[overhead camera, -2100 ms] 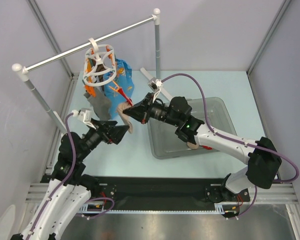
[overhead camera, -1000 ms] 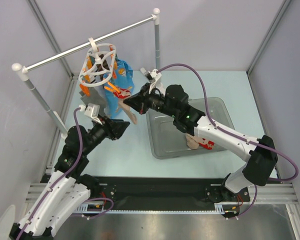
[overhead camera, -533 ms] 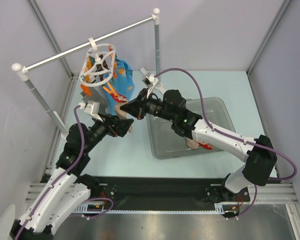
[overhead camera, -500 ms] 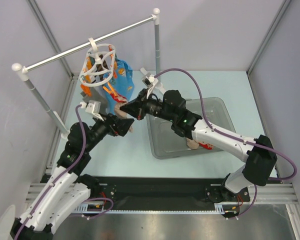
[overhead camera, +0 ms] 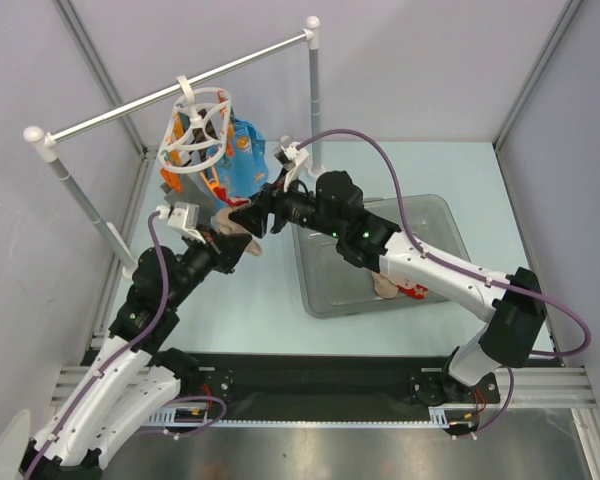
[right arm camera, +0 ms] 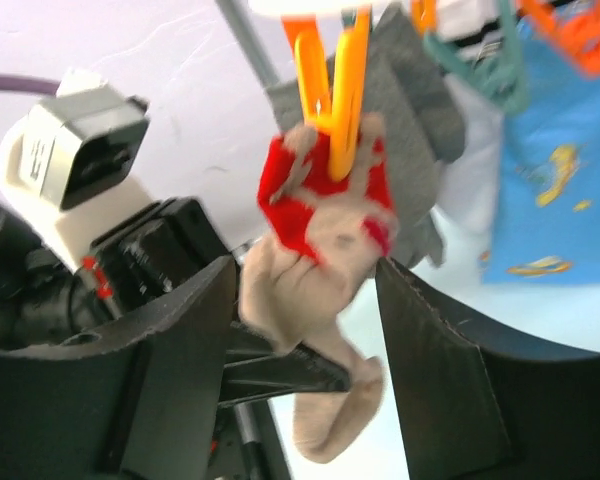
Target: Remove the socks clipped to the hanger
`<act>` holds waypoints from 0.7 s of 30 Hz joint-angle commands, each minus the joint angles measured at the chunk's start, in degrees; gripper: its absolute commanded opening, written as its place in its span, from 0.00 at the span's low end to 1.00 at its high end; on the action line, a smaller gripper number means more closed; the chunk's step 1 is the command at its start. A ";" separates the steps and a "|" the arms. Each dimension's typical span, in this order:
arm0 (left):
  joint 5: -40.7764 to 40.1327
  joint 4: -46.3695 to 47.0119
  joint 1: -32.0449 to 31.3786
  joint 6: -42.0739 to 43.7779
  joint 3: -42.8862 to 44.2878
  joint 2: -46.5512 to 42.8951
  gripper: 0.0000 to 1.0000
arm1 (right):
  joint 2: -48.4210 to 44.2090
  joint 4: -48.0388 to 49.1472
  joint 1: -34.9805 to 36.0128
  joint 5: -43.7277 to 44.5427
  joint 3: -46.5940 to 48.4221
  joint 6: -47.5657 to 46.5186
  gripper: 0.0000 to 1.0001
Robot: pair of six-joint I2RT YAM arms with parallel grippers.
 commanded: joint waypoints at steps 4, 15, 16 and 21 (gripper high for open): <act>-0.51 -1.65 -0.49 2.08 1.16 -1.30 0.00 | 2.70 -8.18 1.00 7.91 11.29 -10.24 0.63; 0.11 -1.04 -0.75 1.38 0.45 -1.57 0.00 | 13.51 -18.02 1.26 10.29 28.79 -15.87 0.62; 0.20 -1.21 -0.75 1.29 0.54 -1.57 0.00 | 14.65 -18.20 1.35 10.20 29.41 -15.87 0.62; 0.90 -0.69 -0.92 0.77 -0.07 -1.57 0.00 | 16.76 -17.24 2.67 11.60 32.13 -16.48 0.59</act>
